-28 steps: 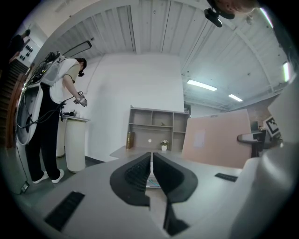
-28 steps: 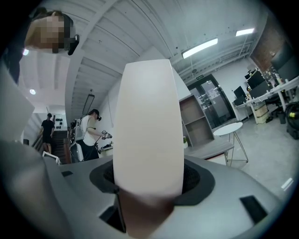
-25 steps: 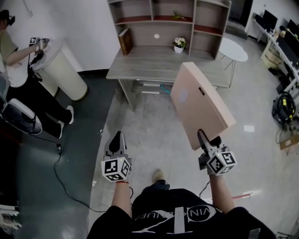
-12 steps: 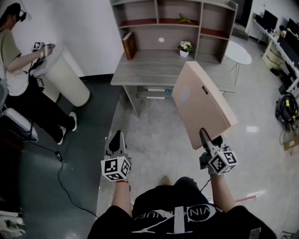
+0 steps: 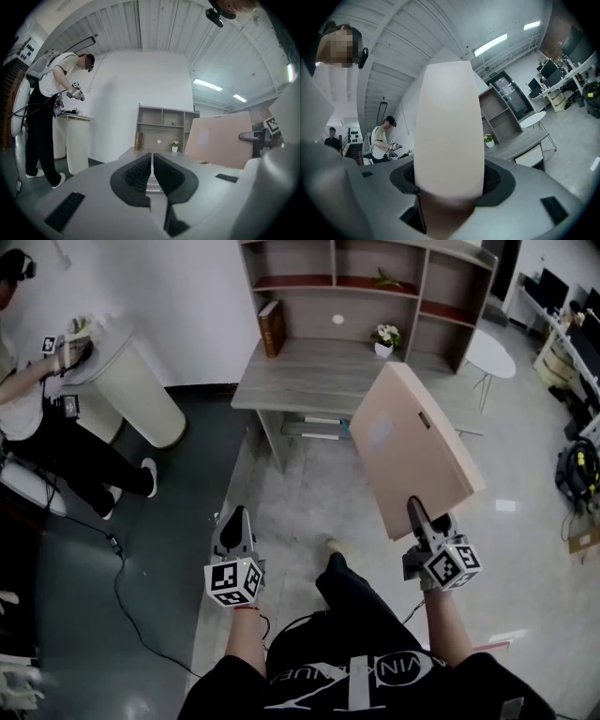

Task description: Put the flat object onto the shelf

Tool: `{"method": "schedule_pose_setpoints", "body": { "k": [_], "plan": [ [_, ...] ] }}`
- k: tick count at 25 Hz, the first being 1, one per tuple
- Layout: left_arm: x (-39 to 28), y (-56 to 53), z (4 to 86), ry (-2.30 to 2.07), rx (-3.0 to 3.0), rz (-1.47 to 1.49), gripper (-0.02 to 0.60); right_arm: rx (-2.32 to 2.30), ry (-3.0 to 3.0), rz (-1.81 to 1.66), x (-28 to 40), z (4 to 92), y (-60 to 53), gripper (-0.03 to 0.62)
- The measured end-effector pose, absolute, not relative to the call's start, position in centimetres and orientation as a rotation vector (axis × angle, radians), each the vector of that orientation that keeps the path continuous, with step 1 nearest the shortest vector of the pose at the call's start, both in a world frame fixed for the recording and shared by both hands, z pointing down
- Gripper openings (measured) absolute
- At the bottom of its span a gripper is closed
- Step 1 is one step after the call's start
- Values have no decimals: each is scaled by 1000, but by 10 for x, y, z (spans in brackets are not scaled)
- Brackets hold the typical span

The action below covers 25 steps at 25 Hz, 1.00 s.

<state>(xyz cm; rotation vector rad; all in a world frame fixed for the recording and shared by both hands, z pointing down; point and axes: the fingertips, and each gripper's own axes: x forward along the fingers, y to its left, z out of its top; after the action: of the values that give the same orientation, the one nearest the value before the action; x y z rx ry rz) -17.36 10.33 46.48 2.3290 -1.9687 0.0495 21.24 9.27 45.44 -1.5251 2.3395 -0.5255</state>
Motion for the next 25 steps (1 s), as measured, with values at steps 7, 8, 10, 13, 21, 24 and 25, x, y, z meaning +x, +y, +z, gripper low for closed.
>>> {"method": "schedule_pose_setpoints", "body": {
  "k": [7, 8, 10, 13, 21, 24, 25],
  "plan": [
    [-195, 68, 468, -2003, 2282, 25, 18, -1496, 2347, -543, 198, 457, 54, 296],
    [-195, 60, 469, -1996, 2288, 31, 19, -1495, 2349, -540, 196, 456, 46, 296],
    [-194, 44, 470, -1984, 2301, 42, 18, -1492, 2346, -534, 191, 455, 30, 295],
    [-198, 15, 471, -1971, 2313, 48, 18, -1490, 2337, -537, 182, 455, 5, 296],
    [-210, -54, 472, -1951, 2318, 52, 18, -1499, 2325, -562, 167, 459, -58, 296],
    [-216, -78, 472, -1947, 2312, 56, 18, -1501, 2324, -571, 161, 458, -82, 296],
    [-217, -87, 472, -1944, 2312, 58, 18, -1504, 2324, -575, 159, 459, -91, 296]
  ]
}}
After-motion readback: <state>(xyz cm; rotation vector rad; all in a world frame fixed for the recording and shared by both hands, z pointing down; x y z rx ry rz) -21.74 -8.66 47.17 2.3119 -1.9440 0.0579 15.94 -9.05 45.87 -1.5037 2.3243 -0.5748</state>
